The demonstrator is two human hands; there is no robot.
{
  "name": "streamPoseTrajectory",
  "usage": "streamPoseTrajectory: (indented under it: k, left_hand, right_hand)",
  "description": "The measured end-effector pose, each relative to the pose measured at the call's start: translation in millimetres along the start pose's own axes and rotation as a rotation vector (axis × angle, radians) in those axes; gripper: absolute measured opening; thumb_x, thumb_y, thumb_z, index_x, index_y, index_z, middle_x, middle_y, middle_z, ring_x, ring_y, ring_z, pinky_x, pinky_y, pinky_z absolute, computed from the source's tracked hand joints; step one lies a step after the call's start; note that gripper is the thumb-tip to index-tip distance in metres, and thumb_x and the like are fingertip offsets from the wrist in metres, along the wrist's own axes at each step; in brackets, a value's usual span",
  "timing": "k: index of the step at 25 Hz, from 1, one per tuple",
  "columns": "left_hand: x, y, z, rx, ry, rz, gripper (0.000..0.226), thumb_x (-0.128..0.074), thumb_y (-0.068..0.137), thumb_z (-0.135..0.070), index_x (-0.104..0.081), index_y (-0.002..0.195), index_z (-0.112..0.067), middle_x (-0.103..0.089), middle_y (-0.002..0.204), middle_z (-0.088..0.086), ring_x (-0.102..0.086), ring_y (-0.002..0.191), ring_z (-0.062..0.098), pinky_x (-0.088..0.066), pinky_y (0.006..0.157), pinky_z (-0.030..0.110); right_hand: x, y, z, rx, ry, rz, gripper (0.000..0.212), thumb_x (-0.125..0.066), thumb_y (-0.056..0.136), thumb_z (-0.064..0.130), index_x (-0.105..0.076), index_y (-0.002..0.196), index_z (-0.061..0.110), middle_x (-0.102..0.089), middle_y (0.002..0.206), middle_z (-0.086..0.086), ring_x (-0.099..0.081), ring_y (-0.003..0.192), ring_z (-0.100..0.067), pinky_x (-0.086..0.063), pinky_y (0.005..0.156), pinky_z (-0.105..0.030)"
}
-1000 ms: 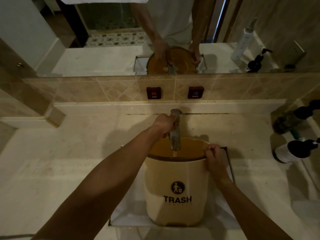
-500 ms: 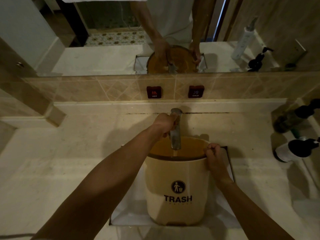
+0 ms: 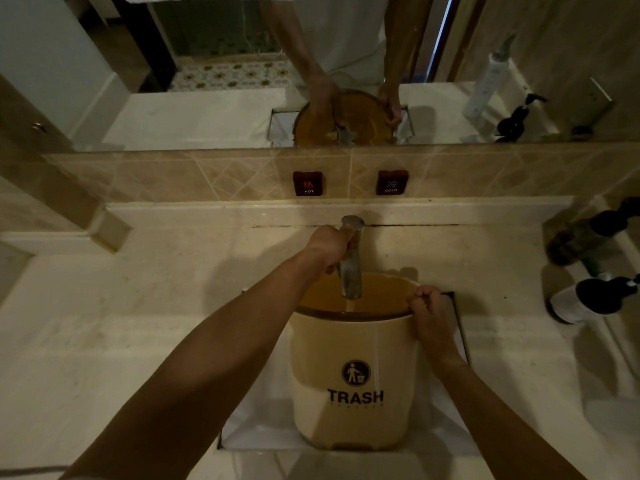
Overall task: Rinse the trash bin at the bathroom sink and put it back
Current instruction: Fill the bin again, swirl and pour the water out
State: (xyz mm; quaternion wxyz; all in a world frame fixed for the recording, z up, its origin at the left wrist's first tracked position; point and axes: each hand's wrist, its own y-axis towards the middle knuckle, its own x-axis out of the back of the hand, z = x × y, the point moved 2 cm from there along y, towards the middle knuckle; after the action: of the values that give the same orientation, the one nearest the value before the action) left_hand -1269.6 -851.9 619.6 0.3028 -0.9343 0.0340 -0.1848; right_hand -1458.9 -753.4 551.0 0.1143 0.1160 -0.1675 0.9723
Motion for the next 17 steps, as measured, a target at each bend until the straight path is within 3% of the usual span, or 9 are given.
streamPoseTrajectory:
  k: [7, 11, 14, 17]
  left_hand:
    - [-0.1, -0.2, 1.2, -0.006, 0.006, -0.008, 0.040, -0.040, 0.102, -0.041, -0.055, 0.089, -0.006, -0.050, 0.062, 0.003, -0.033, 0.045, 0.015, -0.025, 0.041, 0.022]
    - [-0.9, 1.6, 1.5, 0.000, -0.005, -0.008, 0.040, -0.039, 0.102, -0.040, -0.053, 0.086, -0.007, -0.050, 0.063, 0.005, -0.033, 0.046, 0.015, -0.025, 0.042, 0.022]
    - [-0.7, 1.3, 0.8, -0.002, 0.003, -0.014, 0.041, -0.039, 0.103, -0.039, -0.051, 0.076, -0.010, -0.049, 0.063, 0.005, -0.034, 0.046, 0.016, -0.025, 0.042, 0.022]
    - [-0.8, 2.0, 1.0, -0.005, 0.023, -0.017, 0.041, -0.038, 0.103, -0.039, -0.050, 0.076, -0.010, -0.050, 0.063, 0.005, -0.035, 0.045, 0.016, -0.026, 0.041, 0.022]
  right_hand:
    - [-0.5, -2.2, 1.9, -0.016, 0.036, 0.018, 0.007, -0.046, 0.093, 0.002, -0.045, 0.096, 0.008, -0.041, 0.077, 0.001, -0.039, 0.067, -0.011, -0.033, 0.061, -0.026]
    - [-0.1, -2.9, 3.3, -0.009, 0.059, 0.017, 0.007, -0.046, 0.093, 0.001, -0.045, 0.096, 0.007, -0.041, 0.077, 0.000, -0.038, 0.067, -0.011, -0.035, 0.057, -0.017]
    - [-0.7, -2.3, 2.1, -0.018, 0.047, 0.027, 0.006, -0.046, 0.094, 0.003, -0.044, 0.096, 0.008, -0.040, 0.076, 0.001, -0.038, 0.067, -0.013, -0.034, 0.059, -0.023]
    - [-0.9, -1.5, 2.0, -0.018, 0.032, 0.021, 0.006, -0.046, 0.093, 0.003, -0.044, 0.095, 0.008, -0.039, 0.075, 0.001, -0.038, 0.066, -0.011, -0.034, 0.055, -0.017]
